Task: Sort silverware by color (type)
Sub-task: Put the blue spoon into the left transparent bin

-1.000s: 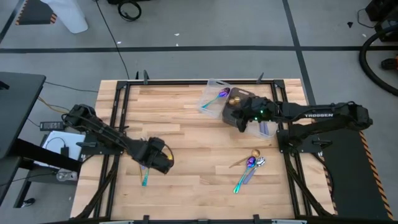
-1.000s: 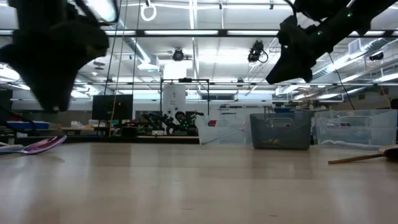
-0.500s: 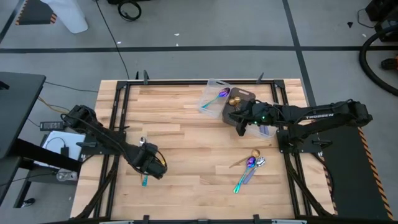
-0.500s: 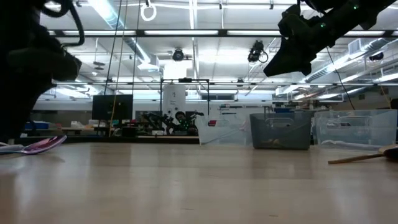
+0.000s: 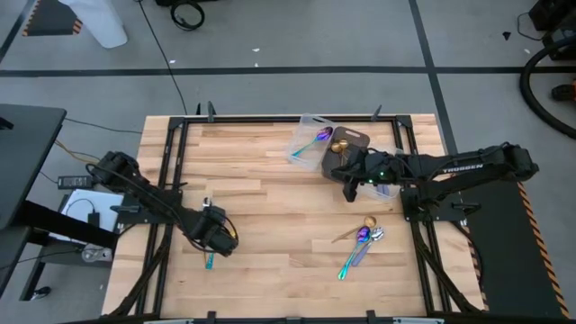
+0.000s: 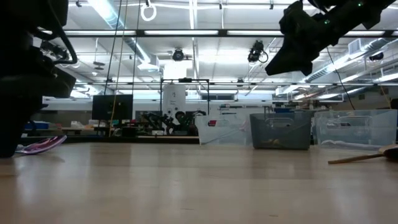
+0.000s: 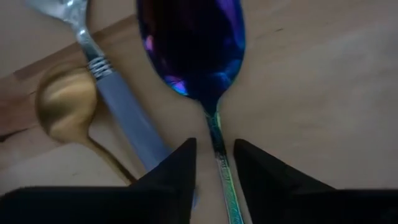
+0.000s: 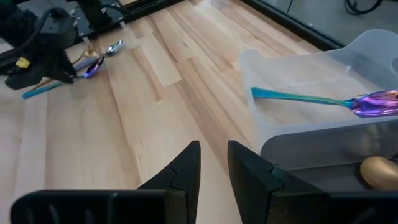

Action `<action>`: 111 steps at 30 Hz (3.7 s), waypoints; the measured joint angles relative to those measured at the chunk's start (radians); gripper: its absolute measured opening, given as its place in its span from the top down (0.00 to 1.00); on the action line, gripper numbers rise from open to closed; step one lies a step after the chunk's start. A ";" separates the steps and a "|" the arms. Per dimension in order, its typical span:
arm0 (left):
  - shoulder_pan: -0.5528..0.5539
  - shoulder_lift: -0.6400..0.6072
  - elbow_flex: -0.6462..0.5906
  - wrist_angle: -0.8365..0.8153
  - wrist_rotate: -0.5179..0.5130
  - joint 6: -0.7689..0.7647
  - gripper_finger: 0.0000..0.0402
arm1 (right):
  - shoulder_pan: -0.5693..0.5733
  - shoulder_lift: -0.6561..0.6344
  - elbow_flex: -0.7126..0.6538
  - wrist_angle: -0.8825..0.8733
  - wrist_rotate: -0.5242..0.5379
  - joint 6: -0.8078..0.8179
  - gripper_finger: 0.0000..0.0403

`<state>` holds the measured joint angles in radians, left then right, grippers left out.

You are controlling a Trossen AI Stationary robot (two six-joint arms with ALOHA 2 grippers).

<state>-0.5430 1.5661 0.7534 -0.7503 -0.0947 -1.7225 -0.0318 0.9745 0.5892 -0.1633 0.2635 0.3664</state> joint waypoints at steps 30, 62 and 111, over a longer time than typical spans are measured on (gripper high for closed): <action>0.090 0.014 0.084 0.163 -0.386 0.458 0.96 | 0.036 0.000 0.000 -0.030 0.111 -0.001 0.78; 0.582 0.100 0.085 1.039 -0.349 1.364 0.96 | 0.037 0.073 0.000 0.046 0.102 -0.029 0.78; 0.907 0.446 0.592 0.878 -0.050 1.671 0.96 | 0.039 0.073 0.000 0.049 0.101 -0.064 0.78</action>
<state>0.3641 2.0121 1.3449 0.1280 -0.1448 -0.0520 0.0074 1.0473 0.5892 -0.1146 0.3645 0.3026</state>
